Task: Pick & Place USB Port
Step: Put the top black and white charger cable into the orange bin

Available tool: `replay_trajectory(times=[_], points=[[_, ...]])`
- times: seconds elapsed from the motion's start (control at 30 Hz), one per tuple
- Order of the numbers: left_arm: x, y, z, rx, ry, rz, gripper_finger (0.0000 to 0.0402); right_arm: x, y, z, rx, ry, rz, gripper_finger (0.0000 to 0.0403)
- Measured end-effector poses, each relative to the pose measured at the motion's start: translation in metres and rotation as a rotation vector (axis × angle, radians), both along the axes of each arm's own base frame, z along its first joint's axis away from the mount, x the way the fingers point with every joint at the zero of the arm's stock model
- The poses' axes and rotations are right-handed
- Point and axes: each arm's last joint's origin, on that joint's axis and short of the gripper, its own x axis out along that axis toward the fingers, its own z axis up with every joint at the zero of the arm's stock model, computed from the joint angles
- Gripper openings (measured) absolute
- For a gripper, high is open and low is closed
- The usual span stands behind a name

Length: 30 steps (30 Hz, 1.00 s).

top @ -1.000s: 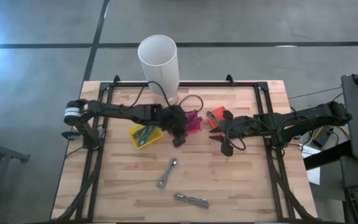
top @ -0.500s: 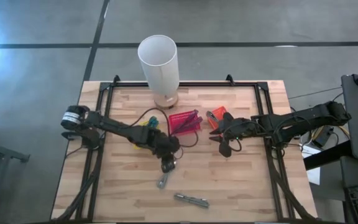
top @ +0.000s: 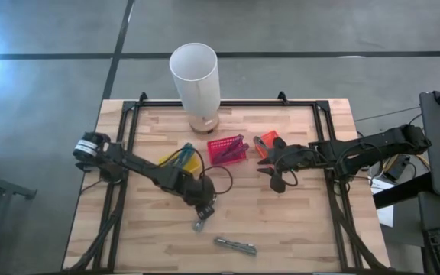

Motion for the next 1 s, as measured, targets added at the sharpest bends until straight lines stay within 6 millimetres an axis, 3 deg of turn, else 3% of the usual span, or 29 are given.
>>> replay_trajectory(times=[0.77,1.0], points=[[0.013,-0.022,-0.054,0.091,0.028,0.029,0.0121,0.003,0.0,0.01,-0.218,-0.012,0.161,0.0126],[0.013,-0.021,-0.051,0.139,0.01,0.048,0.0061,0.003,0.0,0.01,-0.255,-0.012,0.187,0.0121]])
